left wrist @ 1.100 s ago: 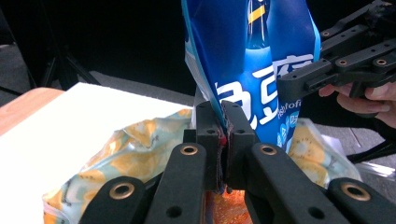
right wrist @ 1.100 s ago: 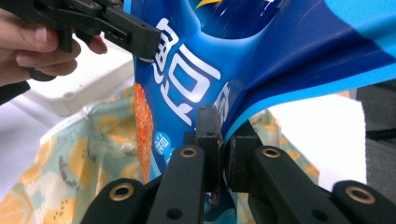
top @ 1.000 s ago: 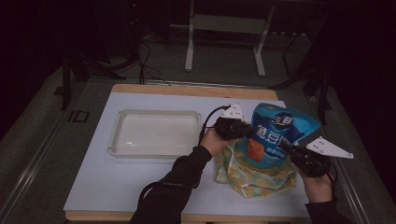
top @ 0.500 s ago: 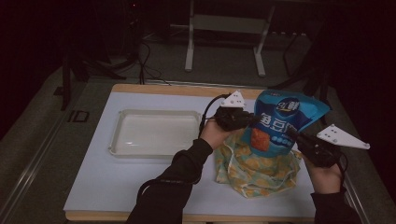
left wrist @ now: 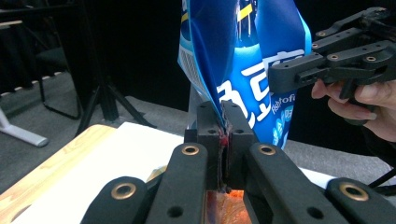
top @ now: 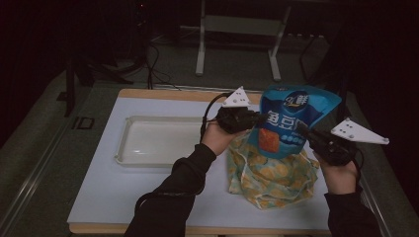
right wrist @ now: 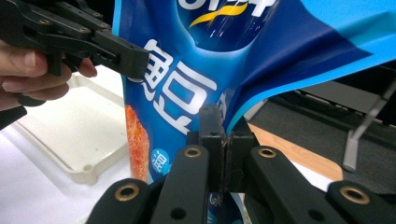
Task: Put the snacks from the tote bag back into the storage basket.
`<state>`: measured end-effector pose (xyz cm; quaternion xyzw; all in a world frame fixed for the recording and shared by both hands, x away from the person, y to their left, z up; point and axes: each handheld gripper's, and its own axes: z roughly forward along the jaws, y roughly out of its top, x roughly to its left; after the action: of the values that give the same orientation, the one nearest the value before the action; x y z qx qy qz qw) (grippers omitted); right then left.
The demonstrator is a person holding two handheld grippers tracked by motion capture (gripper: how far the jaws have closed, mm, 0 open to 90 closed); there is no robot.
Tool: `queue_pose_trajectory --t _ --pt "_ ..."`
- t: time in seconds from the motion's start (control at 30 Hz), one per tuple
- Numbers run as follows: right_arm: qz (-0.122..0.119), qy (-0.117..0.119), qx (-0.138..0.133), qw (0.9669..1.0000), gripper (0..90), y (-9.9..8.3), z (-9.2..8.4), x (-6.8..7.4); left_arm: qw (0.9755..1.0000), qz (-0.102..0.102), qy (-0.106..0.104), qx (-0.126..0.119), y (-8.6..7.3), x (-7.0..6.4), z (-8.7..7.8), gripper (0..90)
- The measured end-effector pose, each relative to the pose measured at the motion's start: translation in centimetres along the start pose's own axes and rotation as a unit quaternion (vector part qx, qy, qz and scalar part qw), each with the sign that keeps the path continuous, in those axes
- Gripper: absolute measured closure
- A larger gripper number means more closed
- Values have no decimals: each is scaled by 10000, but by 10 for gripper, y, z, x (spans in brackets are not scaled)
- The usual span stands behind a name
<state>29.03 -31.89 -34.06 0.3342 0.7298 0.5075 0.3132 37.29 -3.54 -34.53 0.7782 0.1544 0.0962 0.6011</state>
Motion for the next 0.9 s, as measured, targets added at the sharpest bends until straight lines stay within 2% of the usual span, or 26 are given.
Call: queue_pose_trajectory --t 0.37,0.7,0.9 --pt "-129 300 -77 9994 889 16 24 22 9994 -49 343 -32 -5 4 -42 891" --pt "-374 551 -133 9977 889 30 48 47 9979 -84 630 -102 -13 10 -81 892" --pt "-443 703 -147 9964 890 39 63 62 9967 -152 786 -125 -19 13 -104 891"
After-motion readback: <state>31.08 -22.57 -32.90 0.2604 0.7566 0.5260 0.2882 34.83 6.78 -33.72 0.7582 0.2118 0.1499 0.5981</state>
